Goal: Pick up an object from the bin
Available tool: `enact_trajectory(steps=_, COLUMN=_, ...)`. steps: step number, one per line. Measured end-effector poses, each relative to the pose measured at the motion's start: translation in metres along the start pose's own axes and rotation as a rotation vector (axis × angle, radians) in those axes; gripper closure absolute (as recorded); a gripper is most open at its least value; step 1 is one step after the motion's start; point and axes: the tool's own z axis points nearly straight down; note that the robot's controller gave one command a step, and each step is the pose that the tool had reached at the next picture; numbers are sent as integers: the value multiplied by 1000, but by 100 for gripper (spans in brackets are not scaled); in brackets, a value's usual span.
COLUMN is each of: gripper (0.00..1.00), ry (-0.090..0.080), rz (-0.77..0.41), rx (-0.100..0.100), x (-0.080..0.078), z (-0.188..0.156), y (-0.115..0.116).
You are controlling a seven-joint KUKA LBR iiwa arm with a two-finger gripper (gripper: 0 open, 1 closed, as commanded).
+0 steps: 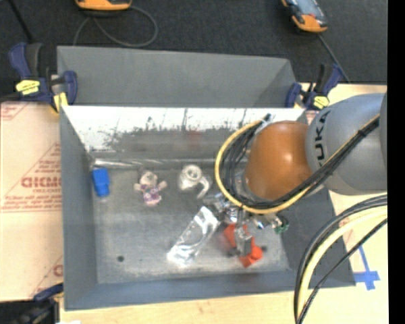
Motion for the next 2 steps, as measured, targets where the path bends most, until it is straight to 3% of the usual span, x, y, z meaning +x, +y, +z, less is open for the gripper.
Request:
enact_trajectory(steps=1, gripper=100, ry=-15, rz=0, rx=8, x=-4, z=-3, y=-2)
enact_trajectory(steps=2, gripper=100, ry=-5, rz=4, rx=8, x=-12, z=-3, y=10)
